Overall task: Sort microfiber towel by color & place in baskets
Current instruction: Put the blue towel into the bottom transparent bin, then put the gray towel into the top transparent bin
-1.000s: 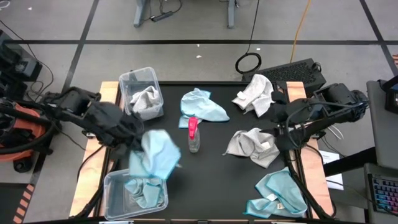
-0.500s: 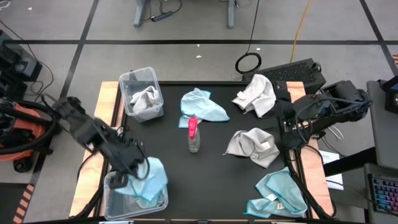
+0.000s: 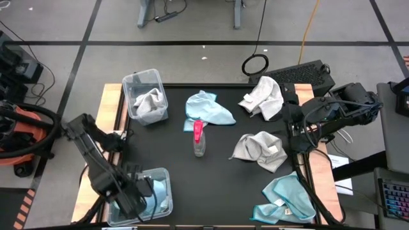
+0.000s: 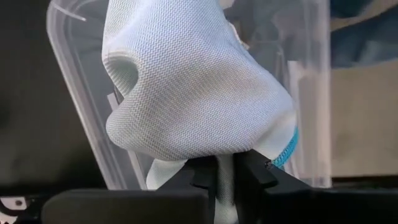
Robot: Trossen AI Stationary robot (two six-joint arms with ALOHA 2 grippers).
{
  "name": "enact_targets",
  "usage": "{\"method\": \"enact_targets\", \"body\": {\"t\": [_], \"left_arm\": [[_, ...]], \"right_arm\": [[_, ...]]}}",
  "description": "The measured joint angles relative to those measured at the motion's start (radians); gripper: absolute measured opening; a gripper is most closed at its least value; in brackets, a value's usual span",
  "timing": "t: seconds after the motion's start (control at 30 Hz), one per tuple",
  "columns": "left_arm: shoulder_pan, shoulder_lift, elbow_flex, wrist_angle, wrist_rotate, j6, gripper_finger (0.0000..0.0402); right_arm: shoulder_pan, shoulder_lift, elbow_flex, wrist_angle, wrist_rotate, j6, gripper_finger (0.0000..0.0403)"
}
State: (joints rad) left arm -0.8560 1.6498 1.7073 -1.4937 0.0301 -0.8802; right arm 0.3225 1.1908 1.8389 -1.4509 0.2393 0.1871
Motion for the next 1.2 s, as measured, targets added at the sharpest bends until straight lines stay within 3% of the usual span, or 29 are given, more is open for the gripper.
{"method": "enact_targets", "body": {"t": [0.37,0.73,0.87,1.2], "left_arm": [[-0.085,0.161,0.0,0.037,-0.024,-0.064,0.0071],[-0.122,0.134,0.003,0.035,-0.12,-0.24,0.0245],[-0.122,0.07,0.022,0.056,-0.242,-0.24,0.028],[-0.074,-0.113,0.028,0.007,-0.536,-0.195,0.0285]], "right_arm": [[0.0,0.0,0.0,0.001,0.0,-0.016,0.0217],[0.0,0.0,0.0,-0.007,-0.004,-0.008,0.0217],[0.0,0.0,0.0,-0.01,-0.003,-0.008,0.0217],[0.0,0.001,-0.087,0.038,-0.002,-0.015,0.0217]]}}
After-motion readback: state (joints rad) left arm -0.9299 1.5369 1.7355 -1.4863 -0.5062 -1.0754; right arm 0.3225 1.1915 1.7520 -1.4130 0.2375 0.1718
